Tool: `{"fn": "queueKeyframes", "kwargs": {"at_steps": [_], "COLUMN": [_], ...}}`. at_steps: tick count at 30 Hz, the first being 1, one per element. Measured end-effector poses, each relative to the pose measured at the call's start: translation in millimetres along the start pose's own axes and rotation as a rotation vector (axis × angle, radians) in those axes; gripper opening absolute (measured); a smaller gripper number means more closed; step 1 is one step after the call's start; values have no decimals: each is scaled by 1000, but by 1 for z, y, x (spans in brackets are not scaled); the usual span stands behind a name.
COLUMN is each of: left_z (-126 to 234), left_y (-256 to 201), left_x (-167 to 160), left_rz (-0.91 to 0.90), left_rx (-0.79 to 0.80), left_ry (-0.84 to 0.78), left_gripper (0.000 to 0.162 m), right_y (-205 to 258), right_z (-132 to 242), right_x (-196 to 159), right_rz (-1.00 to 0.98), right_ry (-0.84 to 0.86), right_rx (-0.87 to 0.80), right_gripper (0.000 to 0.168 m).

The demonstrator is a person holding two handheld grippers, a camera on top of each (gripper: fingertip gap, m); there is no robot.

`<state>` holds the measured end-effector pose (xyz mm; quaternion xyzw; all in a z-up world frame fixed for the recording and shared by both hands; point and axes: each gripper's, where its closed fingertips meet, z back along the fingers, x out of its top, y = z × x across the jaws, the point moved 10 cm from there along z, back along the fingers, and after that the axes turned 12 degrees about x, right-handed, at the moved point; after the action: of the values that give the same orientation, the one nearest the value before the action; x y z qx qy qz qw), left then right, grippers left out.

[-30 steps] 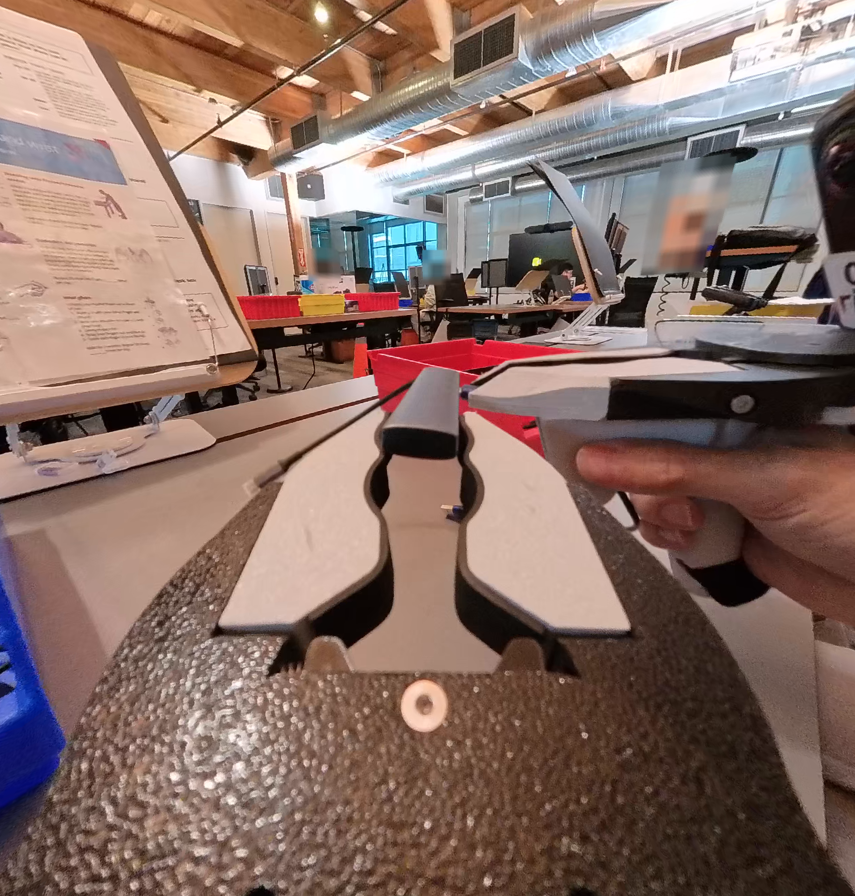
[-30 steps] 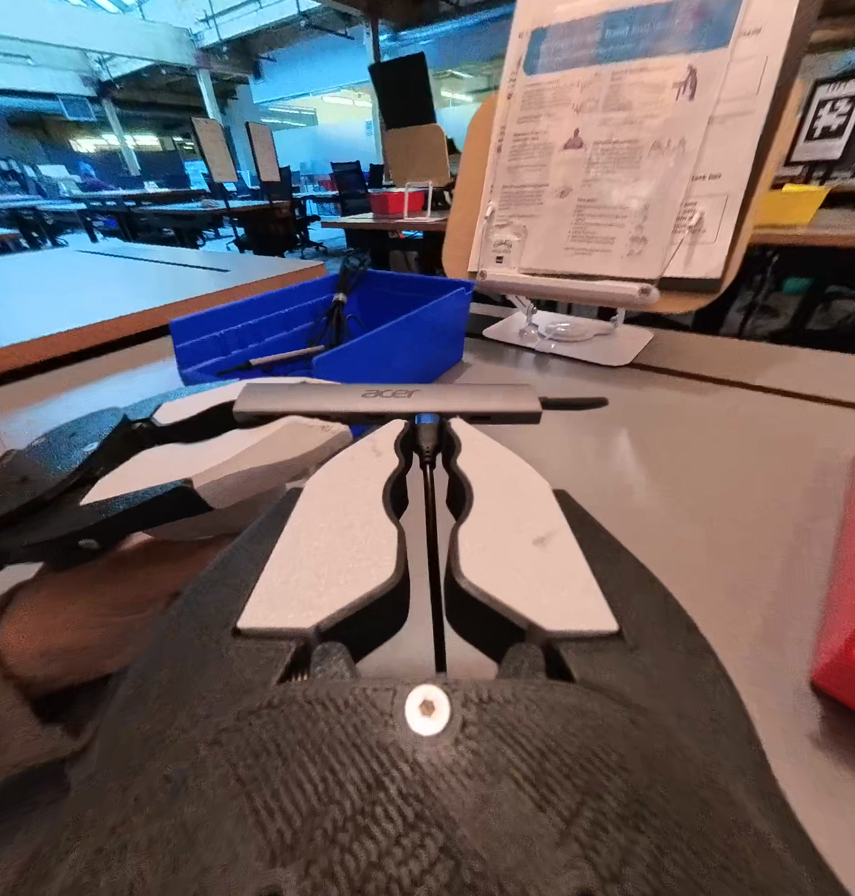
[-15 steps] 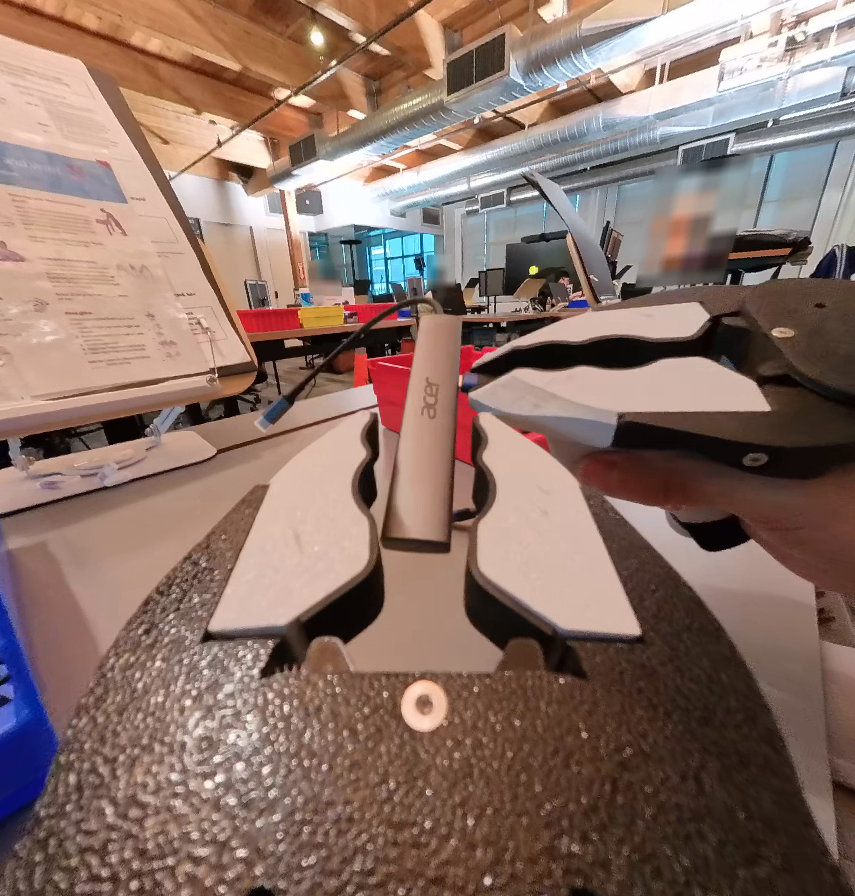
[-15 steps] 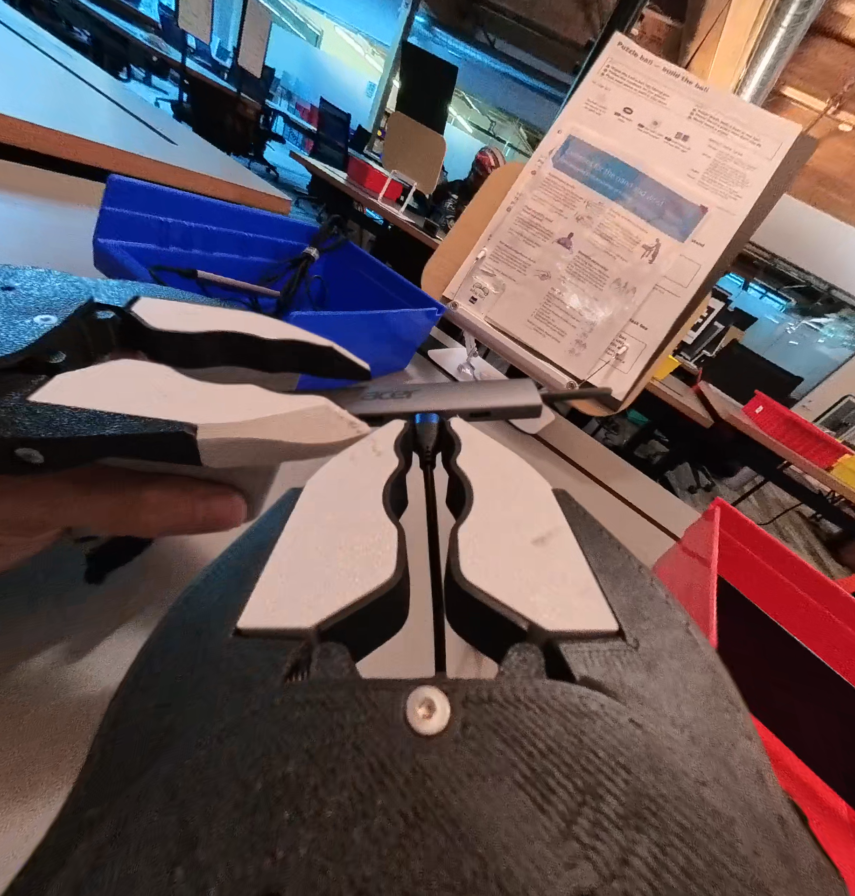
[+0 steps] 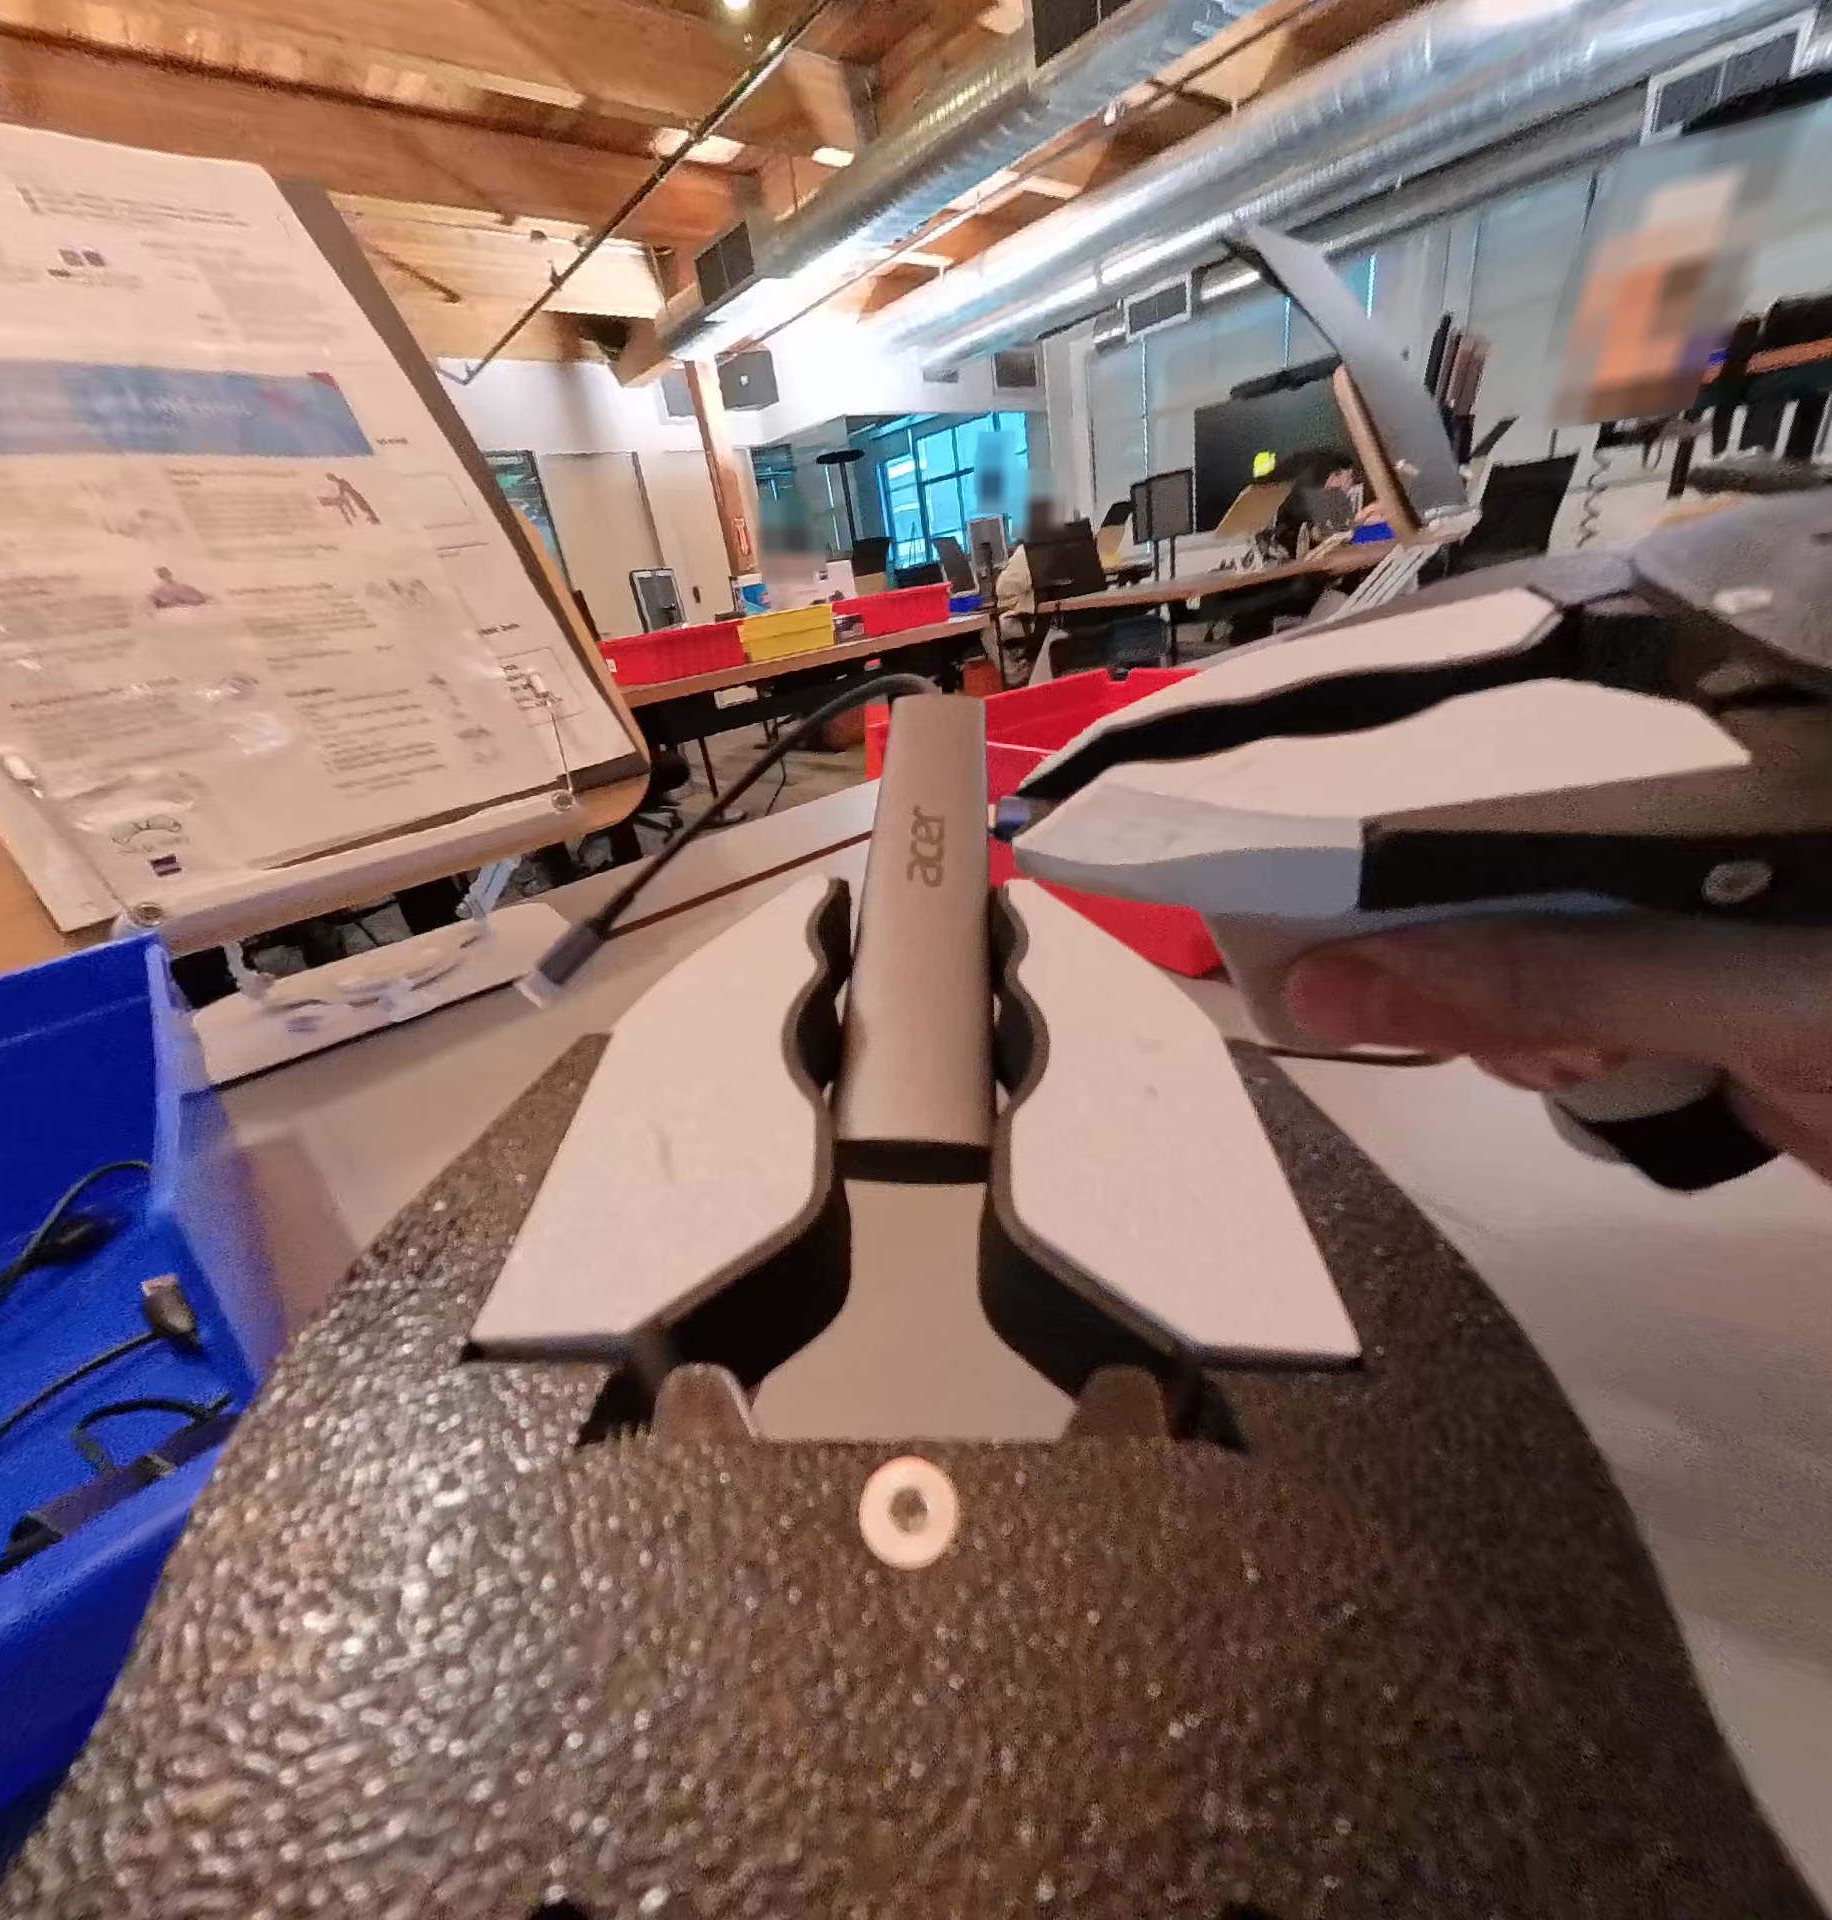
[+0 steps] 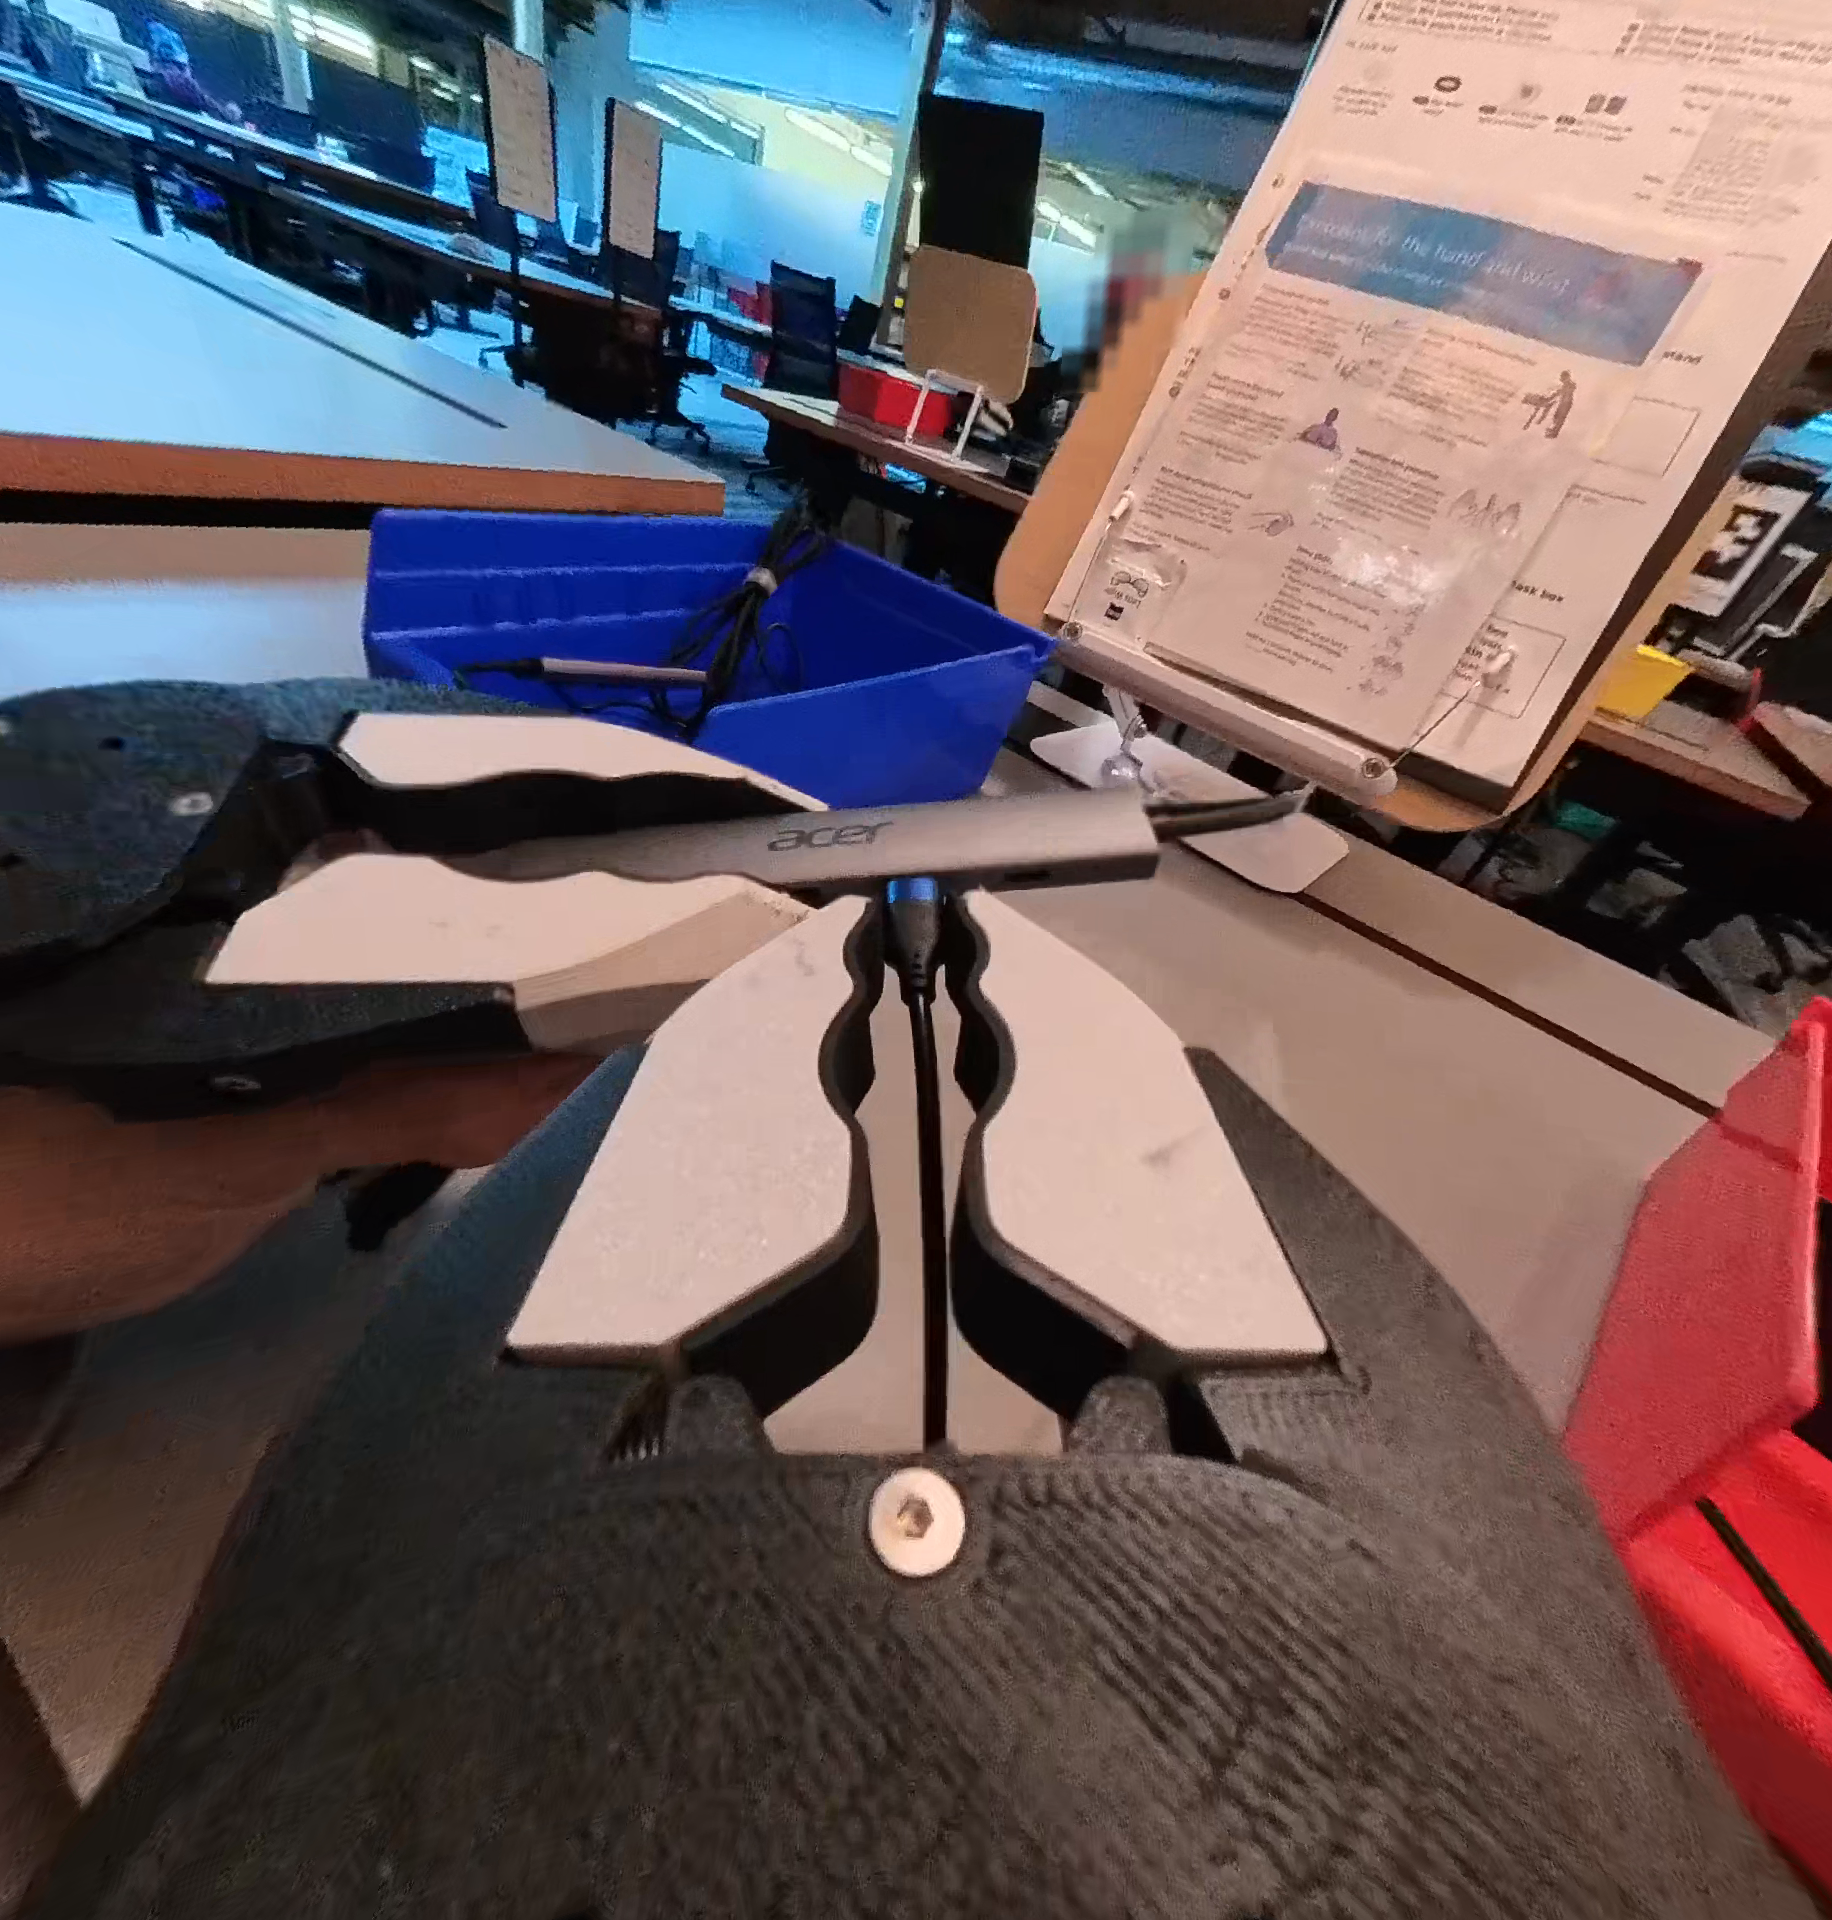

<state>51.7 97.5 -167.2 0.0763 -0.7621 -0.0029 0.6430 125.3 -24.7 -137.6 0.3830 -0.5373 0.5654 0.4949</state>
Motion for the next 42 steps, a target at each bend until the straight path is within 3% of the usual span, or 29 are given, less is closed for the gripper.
{"fn": "queueKeyframes", "kwargs": {"at_steps": [2, 3, 5, 7, 11, 13, 19, 22, 26, 28, 30, 33, 35, 37, 42], "left_z": [0, 0, 2, 8, 6, 3, -1, -2, -2, -2, -2, -3, -2, -2, 3], "left_y": [1, 12, 53, 64, 21, 7, -6, -5, -5, -5, -4, -1, 2, 7, 14], "left_x": [2, 1, -1, 13, 28, 21, 11, 9, 8, 9, 10, 13, 17, 24, 36], "left_rz": [-5, 24, 154, 169, 23, -19, 10, 15, 24, 41, 64, 70, 130, 220, 389], "left_rx": [43, 145, 232, 175, -34, -112, -220, -220, -255, -291, -335, -402, -475, -548, -695], "left_ry": [21, 41, 82, -2, -96, -76, -31, -30, -27, -24, -5, 14, 0, -23, -98], "left_gripper": [25, 25, 25, 25, 25, 25, 25, 25, 25, 25, 25, 25, 25, 25, 25], "right_y": [-3, -5, -14, -28, -77, -104, -175, -201, -222, -219, -213, -190, -156, -117, -45], "right_z": [3, 10, 30, 51, 88, 106, 145, 145, 116, 100, 92, 94, 92, 83, 57], "right_x": [3, 4, 2, 3, 33, 56, 97, 84, 16, -17, -36, -22, -1, 10, 9], "right_rz": [6, 26, 18, -51, -92, -45, -103, -93, -194, -246, -245, -223, -198, -185, -174], "right_ry": [41, 74, 130, 100, -32, -122, -316, -361, -217, -63, 75, 45, -80, -98, -93], "right_rx": [34, 22, 22, 43, -2, -85, -118, -170, -179, -134, -144, -87, 158, 392, 618], "right_gripper": [12, 12, 11, 11, 11, 11, 11, 11, 11, 13, 38, 61, 59, 61, 59]}}
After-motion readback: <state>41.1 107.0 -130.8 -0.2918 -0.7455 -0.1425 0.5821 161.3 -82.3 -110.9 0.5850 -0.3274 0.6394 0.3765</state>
